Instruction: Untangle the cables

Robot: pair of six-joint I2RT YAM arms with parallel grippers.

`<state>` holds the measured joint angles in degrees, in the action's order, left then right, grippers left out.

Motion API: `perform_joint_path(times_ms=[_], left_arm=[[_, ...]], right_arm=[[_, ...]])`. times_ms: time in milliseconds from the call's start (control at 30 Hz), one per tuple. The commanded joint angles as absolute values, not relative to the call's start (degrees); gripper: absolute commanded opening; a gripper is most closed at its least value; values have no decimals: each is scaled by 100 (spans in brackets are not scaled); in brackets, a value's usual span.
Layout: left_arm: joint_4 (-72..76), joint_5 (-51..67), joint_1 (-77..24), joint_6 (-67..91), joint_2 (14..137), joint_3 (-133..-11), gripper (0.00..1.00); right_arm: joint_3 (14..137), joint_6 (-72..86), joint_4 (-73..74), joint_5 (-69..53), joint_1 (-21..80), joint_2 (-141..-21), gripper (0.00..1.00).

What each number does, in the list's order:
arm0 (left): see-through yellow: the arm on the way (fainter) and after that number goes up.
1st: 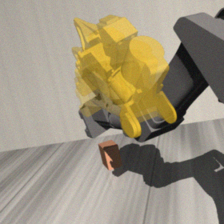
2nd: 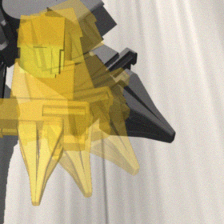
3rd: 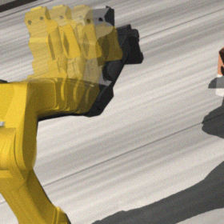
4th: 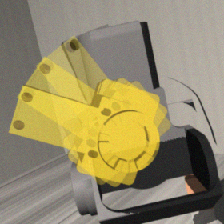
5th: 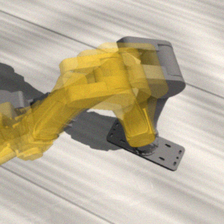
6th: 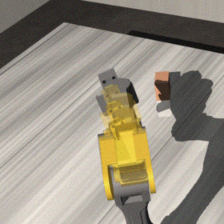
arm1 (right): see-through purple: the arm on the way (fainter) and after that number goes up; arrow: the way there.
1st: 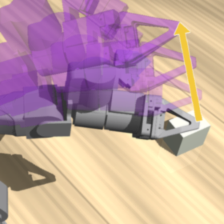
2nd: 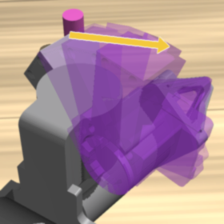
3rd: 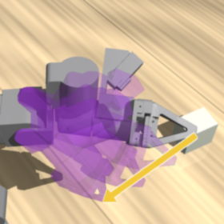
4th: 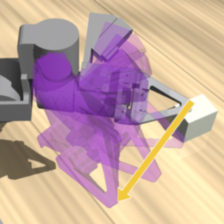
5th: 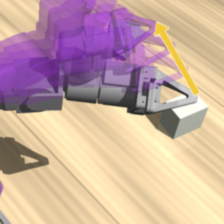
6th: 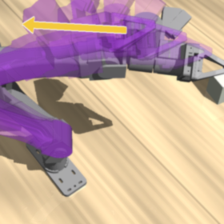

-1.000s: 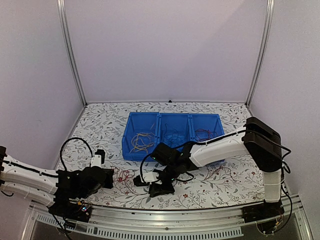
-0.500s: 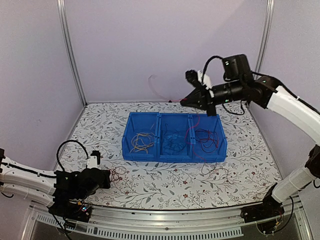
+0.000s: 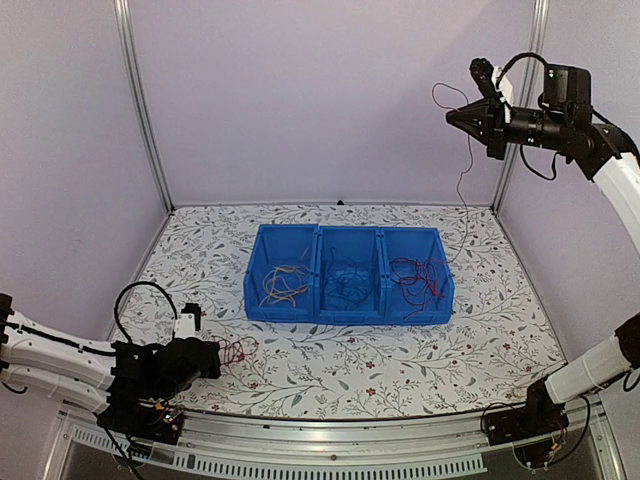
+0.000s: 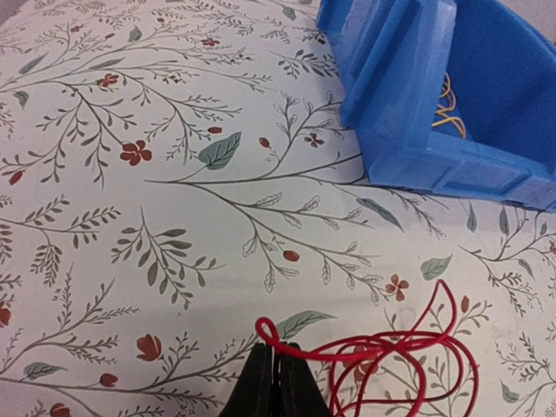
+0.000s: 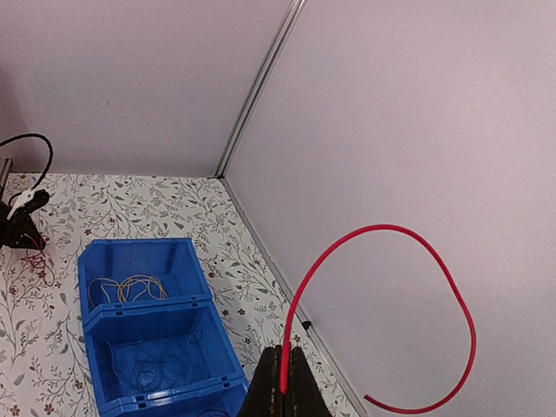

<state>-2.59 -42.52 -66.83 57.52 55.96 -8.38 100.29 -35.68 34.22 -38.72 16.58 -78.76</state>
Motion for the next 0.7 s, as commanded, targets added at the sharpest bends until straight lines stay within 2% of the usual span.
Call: perform_joint_path(times_ms=[0,100,233,500,667], left_arm=[[-103,-4324,-6600,5788,5642,-778,0],[-92,-4324,-6596,5751,5664,-765,0],[208,-4307,-6605,5696,5694,-756,0],[273,-4206,-6601,5686,5651,-704,0],[239,-4235,-6602,5635,5509,-665,0]], right_arm=[[10661,-3163,3043,-3664,1620,-8010,0],[11009,-3008,2849,-3588,1622,-8187,0],[10893,-2891,2558,-3584,1618,-8383,0],[8600,-2587,1425,-3739,1623,-8200,0],[7508,-2480,1263,-4060,1626,-8174,0]])
